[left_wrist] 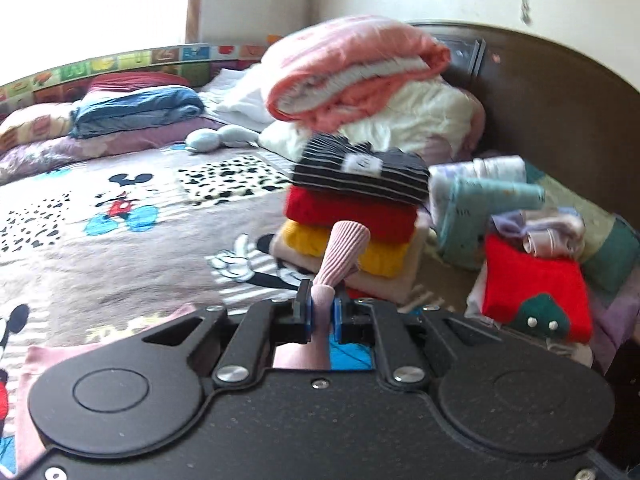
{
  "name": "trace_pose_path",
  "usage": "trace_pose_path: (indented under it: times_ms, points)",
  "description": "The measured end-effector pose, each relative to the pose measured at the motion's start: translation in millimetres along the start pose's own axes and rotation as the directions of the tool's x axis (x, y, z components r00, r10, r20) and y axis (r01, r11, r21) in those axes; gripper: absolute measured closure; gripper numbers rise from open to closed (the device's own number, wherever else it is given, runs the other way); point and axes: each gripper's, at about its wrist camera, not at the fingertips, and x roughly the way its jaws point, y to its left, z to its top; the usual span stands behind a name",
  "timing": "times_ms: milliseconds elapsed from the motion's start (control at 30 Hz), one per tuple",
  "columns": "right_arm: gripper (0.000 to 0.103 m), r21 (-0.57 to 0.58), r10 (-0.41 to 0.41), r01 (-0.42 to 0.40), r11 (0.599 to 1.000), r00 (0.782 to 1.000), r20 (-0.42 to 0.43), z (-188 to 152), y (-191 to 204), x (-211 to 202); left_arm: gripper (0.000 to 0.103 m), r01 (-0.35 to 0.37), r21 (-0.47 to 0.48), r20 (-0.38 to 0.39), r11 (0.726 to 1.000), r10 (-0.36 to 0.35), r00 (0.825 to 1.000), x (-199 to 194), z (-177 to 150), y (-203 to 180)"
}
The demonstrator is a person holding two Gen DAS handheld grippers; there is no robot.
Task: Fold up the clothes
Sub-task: 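Lift the cuff with the left gripper and fold the sleeve over the body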
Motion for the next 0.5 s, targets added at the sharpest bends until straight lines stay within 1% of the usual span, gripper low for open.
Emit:
trace_pose_path:
  times_ms: [133,200,267,367,500]
  points:
    - [0.037,-0.091,-0.028,0.021,0.996,0.996,-0.081,-6,25,24,0.095,-0.018,-0.033,0.023,0.999,0.018,1.0,-23,0,27]
    - [0.039,-0.146,-0.053,0.037,0.989,0.993,-0.107,-11,36,30,0.095,-0.021,-0.056,0.034,0.998,0.023,0.999,-34,0,40]
    - [0.044,-0.201,-0.08,0.052,0.978,0.988,-0.131,-16,48,37,0.095,-0.017,-0.073,0.045,0.997,0.021,0.999,-44,-1,52]
    - [0.048,-0.266,-0.11,0.068,0.962,0.983,-0.144,-22,57,42,0.095,-0.024,-0.089,0.058,0.996,0.03,0.998,-58,-4,71]
    - [0.05,-0.312,-0.133,0.084,0.946,0.981,-0.14,-26,61,41,0.095,-0.027,-0.127,0.069,0.992,0.036,0.997,-71,-8,98]
